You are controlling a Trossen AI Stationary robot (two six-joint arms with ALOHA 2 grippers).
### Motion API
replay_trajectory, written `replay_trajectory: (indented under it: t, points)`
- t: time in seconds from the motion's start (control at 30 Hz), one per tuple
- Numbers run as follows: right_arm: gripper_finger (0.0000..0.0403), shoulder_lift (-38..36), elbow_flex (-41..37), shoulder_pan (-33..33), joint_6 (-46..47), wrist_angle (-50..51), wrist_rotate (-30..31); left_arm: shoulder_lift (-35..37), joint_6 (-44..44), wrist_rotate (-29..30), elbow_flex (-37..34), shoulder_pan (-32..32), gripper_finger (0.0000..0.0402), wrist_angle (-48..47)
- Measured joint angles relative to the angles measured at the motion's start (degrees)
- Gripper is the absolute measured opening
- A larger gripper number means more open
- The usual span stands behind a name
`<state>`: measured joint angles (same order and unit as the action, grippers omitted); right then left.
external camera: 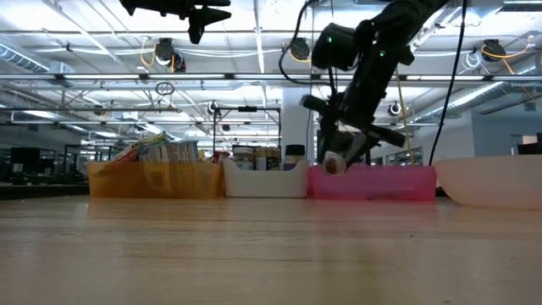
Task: Pick & Place Food Item
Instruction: Put brown seasoning bottle into the white bin
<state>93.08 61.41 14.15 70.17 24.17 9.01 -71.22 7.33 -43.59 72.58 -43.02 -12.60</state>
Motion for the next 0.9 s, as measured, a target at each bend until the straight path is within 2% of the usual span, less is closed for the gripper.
replay_trajectory:
  t: [0.23, 0.6, 0.77, 0.9]
  points:
    - [0.0179, -0.1, 0.0, -5.8, -3.3, -13.6, 5.5, 0.0, -0.2, 0.1, 0.0, 0.0, 0.0131, 0.0]
    - [0.0179, 0.0, 0.0, -8.6, -25.7, -40.3, 6.8, 0.0, 0.5, -0.5, 0.0, -0.1, 0.0131, -0.4]
    - [0.0179, -2.0, 0.0, -7.8, -33.1, -43.3, 4.4, 0.0, 0.7, -4.5, 0.0, -0.7, 0.0131, -2.7]
    - [0.0179, -4.7, 0.0, -7.8, -40.3, -41.8, 4.1, 0.0, 0.5, -4.8, 0.0, 1.0, 0.0132, -3.7]
